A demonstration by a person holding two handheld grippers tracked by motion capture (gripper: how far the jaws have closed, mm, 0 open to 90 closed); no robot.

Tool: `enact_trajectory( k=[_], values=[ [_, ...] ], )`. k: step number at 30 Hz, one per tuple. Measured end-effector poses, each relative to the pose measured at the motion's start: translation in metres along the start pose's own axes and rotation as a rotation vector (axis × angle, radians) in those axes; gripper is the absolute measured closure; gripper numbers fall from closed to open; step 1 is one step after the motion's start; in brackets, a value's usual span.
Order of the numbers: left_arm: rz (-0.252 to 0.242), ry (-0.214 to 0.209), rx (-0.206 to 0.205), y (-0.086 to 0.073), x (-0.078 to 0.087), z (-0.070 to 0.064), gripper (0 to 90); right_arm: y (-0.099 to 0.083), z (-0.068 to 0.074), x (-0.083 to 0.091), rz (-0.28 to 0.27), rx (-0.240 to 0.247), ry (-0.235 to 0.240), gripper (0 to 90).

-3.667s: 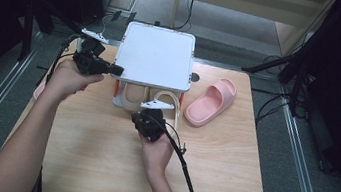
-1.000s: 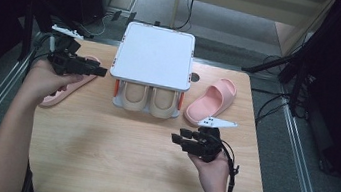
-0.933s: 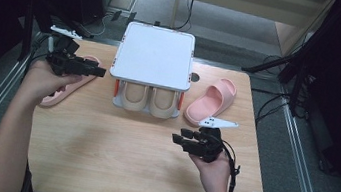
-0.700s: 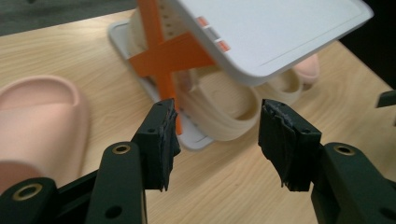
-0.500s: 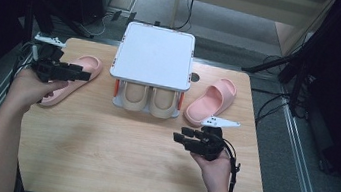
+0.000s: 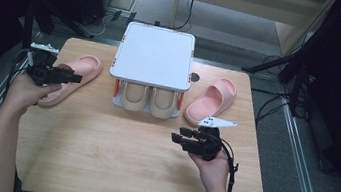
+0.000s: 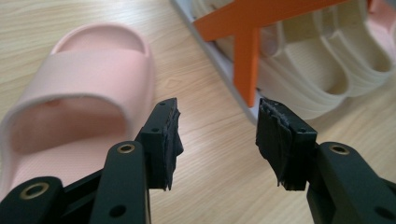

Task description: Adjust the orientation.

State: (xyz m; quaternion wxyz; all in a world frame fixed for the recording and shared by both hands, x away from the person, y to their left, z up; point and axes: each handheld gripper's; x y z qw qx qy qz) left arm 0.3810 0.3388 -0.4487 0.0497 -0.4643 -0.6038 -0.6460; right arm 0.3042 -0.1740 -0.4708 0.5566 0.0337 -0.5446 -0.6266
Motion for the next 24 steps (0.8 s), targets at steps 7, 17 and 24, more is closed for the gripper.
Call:
enact_trajectory(
  k=[7, 17, 24],
  values=[
    [0.037, 0.02, -0.018, -0.016, -0.016, 0.019, 48.3, -0.005, -0.002, 0.009, -0.013, -0.011, -0.024, 54.3],
    [0.047, 0.039, 0.019, -0.022, -0.034, 0.035, 51.6, -0.013, -0.002, 0.015, -0.011, -0.02, -0.05, 54.2],
    [0.043, 0.018, 0.043, -0.02, -0.047, 0.04, 55.5, -0.018, -0.002, 0.02, -0.011, -0.031, -0.069, 54.2]
  ],
)
Point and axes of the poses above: each handheld gripper's, and its own axes: x roughly backward along the jaws, y roughly out of its top, z roughly to its left, and after that the axes turned 8 degrees about -x, right-handed
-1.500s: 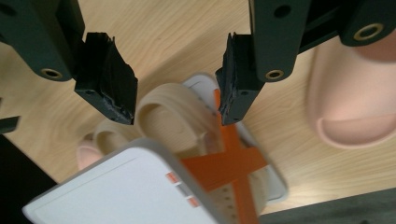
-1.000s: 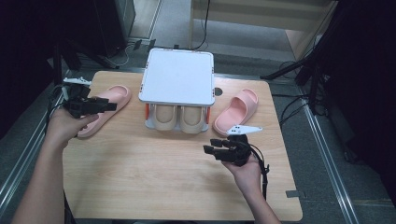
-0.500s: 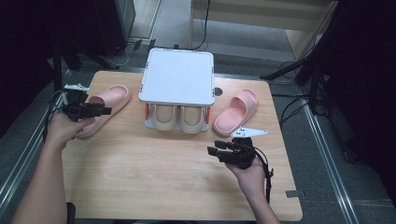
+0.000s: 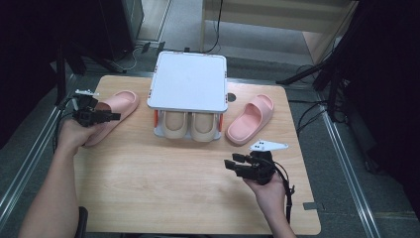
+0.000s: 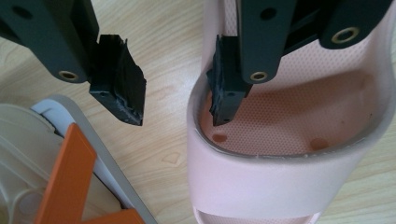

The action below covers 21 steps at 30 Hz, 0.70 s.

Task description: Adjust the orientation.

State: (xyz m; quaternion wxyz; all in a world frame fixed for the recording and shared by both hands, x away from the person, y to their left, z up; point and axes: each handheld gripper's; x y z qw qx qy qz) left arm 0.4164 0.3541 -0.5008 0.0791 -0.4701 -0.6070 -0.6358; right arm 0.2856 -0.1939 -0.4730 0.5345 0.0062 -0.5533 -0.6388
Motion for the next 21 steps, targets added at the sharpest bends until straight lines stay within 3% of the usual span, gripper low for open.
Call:
enact_trajectory(
  k=[6, 10, 13, 17, 20, 21],
  values=[
    [-0.022, -0.007, 0.034, 0.002, -0.007, 0.006, 62.6, -0.004, -0.003, 0.006, -0.012, -0.013, -0.015, 54.1],
    [-0.013, 0.043, 0.031, 0.007, -0.008, 0.004, 75.8, -0.006, -0.003, 0.01, -0.015, -0.02, -0.026, 54.1],
    [-0.015, 0.053, 0.052, 0.011, -0.005, 0.004, 81.8, -0.007, -0.004, 0.011, -0.014, -0.022, -0.033, 54.1],
    [-0.043, 0.03, 0.107, 0.013, 0.006, 0.007, 84.3, -0.006, -0.005, 0.009, -0.014, -0.024, -0.028, 54.1],
    [-0.046, 0.028, 0.109, 0.014, 0.01, 0.006, 84.3, -0.005, -0.005, 0.008, -0.009, -0.023, -0.022, 54.1],
    [-0.044, 0.017, 0.127, 0.016, 0.016, 0.004, 84.2, -0.004, -0.005, 0.007, -0.009, -0.024, -0.016, 54.1]
  ],
)
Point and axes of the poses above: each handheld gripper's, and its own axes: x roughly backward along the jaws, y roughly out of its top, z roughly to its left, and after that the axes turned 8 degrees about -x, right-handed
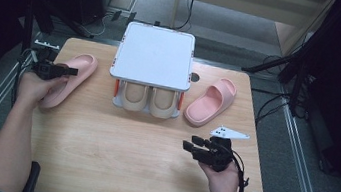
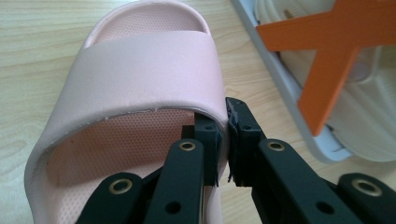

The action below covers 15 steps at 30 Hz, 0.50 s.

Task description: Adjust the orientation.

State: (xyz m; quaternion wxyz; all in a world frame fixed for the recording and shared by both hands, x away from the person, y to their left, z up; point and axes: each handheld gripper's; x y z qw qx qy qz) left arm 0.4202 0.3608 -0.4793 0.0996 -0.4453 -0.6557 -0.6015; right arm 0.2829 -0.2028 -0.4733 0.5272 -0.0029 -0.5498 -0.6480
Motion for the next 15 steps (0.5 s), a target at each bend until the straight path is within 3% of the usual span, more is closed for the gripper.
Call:
enact_trajectory(
  k=[3, 9, 15],
  values=[
    [-0.006, -0.01, 0.003, 0.002, 0.007, -0.005, 84.2, 0.002, 0.0, 0.0, -0.006, -0.001, 0.002, 54.1],
    [-0.004, -0.001, -0.033, 0.0, 0.03, -0.024, 84.0, 0.01, 0.002, -0.007, -0.002, 0.021, 0.021, 54.1],
    [0.012, 0.002, -0.059, -0.004, 0.043, -0.04, 83.9, 0.017, 0.005, -0.012, -0.003, 0.048, 0.039, 55.4]
  ],
)
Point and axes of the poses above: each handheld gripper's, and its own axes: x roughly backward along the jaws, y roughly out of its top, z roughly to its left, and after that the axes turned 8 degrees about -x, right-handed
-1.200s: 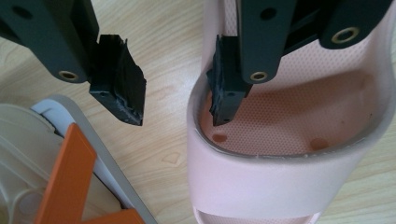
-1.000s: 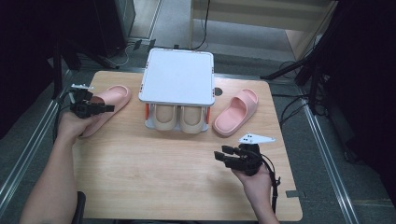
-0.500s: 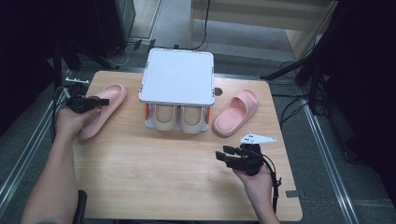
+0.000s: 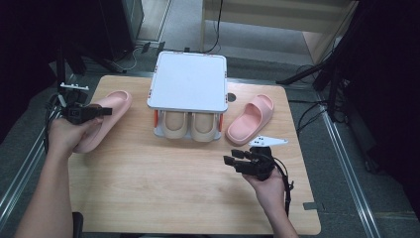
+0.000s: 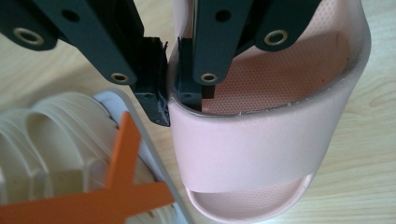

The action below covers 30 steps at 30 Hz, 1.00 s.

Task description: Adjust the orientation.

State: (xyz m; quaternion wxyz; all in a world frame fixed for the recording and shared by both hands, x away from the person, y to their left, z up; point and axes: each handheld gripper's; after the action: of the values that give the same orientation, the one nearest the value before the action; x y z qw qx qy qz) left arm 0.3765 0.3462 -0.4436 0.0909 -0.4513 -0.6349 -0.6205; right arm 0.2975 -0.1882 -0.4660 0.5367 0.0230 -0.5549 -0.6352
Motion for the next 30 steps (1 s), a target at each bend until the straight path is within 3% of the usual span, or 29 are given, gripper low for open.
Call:
enact_trajectory(
  k=[2, 3, 4, 10, 18, 25, 30],
  values=[
    [0.007, -0.001, -0.014, -0.003, 0.006, -0.009, 83.9, 0.003, 0.001, -0.002, 0.007, 0.012, 0.007, 56.3],
    [0.011, 0.002, -0.02, -0.007, 0.011, -0.016, 83.9, 0.007, 0.002, -0.004, 0.019, 0.012, 0.03, 62.7],
    [0.011, 0.002, -0.02, -0.007, 0.011, -0.016, 83.8, 0.008, 0.002, -0.006, 0.028, 0.01, 0.047, 63.6],
    [0.042, -0.031, -0.048, -0.022, 0.019, -0.041, 83.7, 0.015, 0.004, -0.017, 0.059, 0.032, 0.084, 64.4],
    [0.048, -0.098, -0.135, -0.042, 0.026, -0.091, 83.6, 0.023, 0.011, -0.027, 0.075, 0.071, 0.096, 65.0],
    [0.055, -0.187, -0.22, -0.05, 0.019, -0.134, 83.5, 0.026, 0.015, -0.034, 0.091, 0.077, 0.11, 65.4],
    [0.062, -0.281, -0.288, -0.053, 0.003, -0.158, 83.4, 0.026, 0.017, -0.037, 0.096, 0.079, 0.113, 65.4]
  ],
)
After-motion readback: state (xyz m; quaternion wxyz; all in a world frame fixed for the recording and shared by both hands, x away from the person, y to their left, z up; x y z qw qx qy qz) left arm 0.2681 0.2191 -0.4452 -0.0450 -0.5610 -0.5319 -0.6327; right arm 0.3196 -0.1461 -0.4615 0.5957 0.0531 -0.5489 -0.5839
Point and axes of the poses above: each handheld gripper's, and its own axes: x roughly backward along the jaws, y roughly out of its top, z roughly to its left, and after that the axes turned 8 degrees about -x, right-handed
